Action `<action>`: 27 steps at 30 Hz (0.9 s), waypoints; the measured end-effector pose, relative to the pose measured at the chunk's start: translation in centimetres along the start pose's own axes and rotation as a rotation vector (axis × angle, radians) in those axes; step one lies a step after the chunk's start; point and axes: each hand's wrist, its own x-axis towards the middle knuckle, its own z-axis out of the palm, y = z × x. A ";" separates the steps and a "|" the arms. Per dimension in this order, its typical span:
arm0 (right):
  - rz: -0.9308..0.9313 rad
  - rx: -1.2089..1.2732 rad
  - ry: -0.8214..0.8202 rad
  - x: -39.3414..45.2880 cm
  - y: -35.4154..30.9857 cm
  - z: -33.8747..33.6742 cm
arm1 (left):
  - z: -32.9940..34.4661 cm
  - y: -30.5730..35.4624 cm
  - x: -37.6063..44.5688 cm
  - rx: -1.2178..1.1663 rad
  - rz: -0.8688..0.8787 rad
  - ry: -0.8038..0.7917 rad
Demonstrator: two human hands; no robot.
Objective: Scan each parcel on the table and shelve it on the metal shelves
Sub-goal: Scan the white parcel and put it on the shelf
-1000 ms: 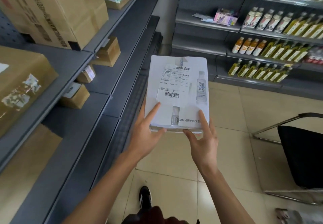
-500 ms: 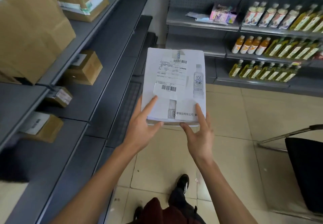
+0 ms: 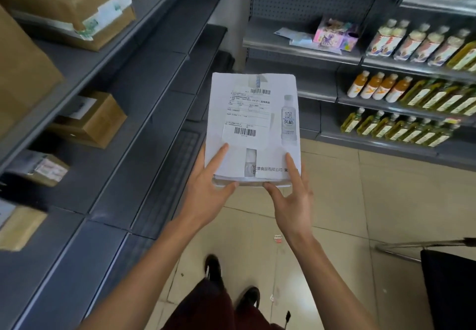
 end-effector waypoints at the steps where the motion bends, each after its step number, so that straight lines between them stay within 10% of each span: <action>1: 0.002 -0.009 -0.008 1.1 0.3 0.3 | 0.3 -0.3 1.1 0.002 -0.003 -0.001; 27: -0.011 -0.037 -0.016 34.0 2.8 5.7 | 6.1 -3.9 34.2 0.039 0.045 0.023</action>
